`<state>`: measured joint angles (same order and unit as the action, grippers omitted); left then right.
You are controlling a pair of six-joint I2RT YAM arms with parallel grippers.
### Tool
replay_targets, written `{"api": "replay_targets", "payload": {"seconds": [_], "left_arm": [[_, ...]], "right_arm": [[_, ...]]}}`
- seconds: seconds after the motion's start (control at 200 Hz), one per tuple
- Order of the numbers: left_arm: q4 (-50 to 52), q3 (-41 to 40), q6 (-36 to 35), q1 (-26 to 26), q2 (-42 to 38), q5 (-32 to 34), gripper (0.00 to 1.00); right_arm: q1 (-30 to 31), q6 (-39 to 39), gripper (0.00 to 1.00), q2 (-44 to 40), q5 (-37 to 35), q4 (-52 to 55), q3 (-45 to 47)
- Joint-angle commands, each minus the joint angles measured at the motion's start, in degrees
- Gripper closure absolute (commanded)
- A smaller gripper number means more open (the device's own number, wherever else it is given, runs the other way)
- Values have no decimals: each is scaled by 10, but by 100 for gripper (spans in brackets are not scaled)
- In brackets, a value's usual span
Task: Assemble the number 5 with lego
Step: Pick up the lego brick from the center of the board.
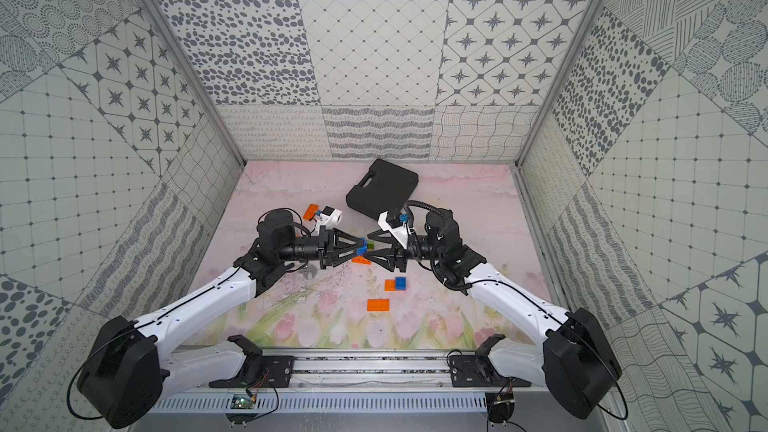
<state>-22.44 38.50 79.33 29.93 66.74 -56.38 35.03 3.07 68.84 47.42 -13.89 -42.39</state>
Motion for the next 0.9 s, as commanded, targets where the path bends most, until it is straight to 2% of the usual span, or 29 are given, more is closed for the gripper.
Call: {"api": "replay_targets", "payload": {"seconds": [0.0, 0.135, 0.355, 0.53, 0.625, 0.76, 0.83, 0.896], "left_arm": [[-68, -2, 11, 2, 0, -29, 95], [-70, -2, 13, 3, 1, -30, 95], [-75, -7, 17, 5, 7, -29, 95], [-72, -11, 16, 5, 6, -27, 95], [-68, -14, 15, 4, 8, -24, 94], [-40, -9, -3, 5, 7, -13, 81], [-18, -4, -16, 5, 5, -10, 61], [23, 4, -40, 5, 1, 0, 57]], "right_arm": [[3, -13, 45, 7, 26, -42, -17], [6, -24, 51, 15, 32, -45, -21], [16, -38, 55, 29, 44, -63, -27], [21, -49, 73, 36, 49, -68, -27], [21, -57, 78, 30, 45, -71, -18], [24, -75, 85, 16, 31, -67, -7], [27, -86, 88, 7, 15, -55, 0], [31, -93, 89, -2, 1, -38, 6]]}}
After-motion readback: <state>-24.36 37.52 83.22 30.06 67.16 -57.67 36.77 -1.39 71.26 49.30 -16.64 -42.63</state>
